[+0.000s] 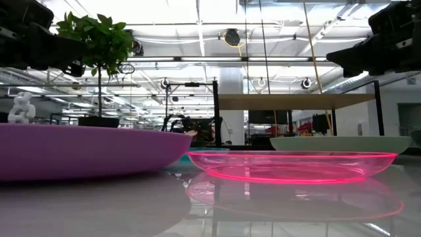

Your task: Place and stack plates onto a shelf

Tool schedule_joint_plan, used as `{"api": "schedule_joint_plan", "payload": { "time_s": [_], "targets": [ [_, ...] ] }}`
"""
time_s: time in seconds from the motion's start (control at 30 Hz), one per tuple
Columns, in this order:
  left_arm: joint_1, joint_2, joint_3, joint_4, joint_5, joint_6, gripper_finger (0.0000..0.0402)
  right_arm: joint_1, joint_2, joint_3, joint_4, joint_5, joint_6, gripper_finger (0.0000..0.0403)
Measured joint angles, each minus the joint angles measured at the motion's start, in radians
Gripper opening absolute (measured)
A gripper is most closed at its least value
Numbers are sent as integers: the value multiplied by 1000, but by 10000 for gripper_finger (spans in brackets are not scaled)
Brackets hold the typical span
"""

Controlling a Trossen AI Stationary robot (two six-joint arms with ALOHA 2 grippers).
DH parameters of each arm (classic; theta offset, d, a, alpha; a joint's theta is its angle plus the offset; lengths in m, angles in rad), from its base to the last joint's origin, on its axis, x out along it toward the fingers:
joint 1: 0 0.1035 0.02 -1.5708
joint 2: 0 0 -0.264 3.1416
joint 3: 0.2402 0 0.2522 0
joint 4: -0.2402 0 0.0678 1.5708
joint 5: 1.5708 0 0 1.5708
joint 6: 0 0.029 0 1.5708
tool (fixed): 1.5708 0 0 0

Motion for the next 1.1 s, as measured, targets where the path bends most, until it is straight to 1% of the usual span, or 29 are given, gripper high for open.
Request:
{"api": "schedule_joint_plan", "payload": {
  "time_s": [0.8,0.83,0.93,1.1],
  "targets": [
    [0,0,0,0,0,0,17,0,0,0,1,0,-9,0],
    [0,0,0,0,0,0,17,0,0,0,1,0,7,0],
    [0,0,0,0,0,0,17,0,0,0,-1,-1,169,0],
    [0,0,0,0,0,0,17,1,2,21,45,-17,180,0]
  ]
}}
